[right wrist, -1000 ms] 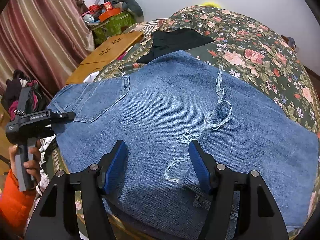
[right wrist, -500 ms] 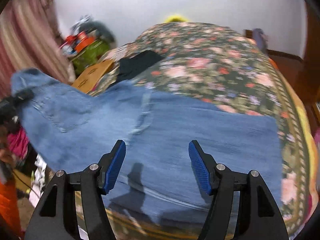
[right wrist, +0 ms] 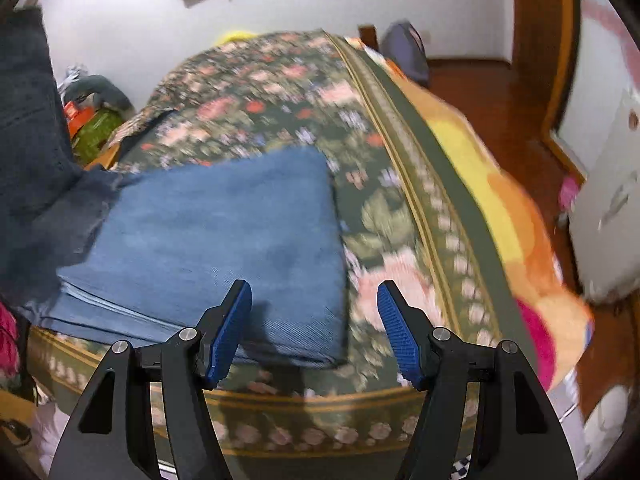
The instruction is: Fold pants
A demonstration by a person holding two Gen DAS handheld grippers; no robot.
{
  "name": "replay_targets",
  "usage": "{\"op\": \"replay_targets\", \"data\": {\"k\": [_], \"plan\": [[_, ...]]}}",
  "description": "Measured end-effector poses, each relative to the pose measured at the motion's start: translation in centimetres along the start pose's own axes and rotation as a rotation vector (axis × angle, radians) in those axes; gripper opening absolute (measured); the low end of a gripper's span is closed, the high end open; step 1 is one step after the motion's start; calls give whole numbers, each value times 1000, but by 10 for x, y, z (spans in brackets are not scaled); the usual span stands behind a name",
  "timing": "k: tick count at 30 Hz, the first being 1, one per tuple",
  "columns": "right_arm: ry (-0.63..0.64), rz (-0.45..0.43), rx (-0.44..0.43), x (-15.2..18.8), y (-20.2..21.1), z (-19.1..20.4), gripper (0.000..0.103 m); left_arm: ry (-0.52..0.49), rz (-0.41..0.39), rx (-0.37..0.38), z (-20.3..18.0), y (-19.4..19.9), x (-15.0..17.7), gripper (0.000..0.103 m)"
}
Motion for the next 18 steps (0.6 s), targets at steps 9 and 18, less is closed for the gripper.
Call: {"op": "replay_targets", "data": {"k": [9, 18], "plan": [[-83, 2, -101, 11, -11, -10, 62, -129, 184, 152, -106, -86, 32, 22], [-95, -2, -135, 17, 0, -19, 62, -239, 426, 179, -172, -162, 116, 21]]}}
Point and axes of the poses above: each gripper's, at about its wrist camera, not at the fingertips, and y roughly against the way its jaws point, z to its left, x to its underside, the point moved 1 cm from there along -y, roughly the way its jaws point, and after that the axes turned 2 degrees about -x, right-handed, at the moved point
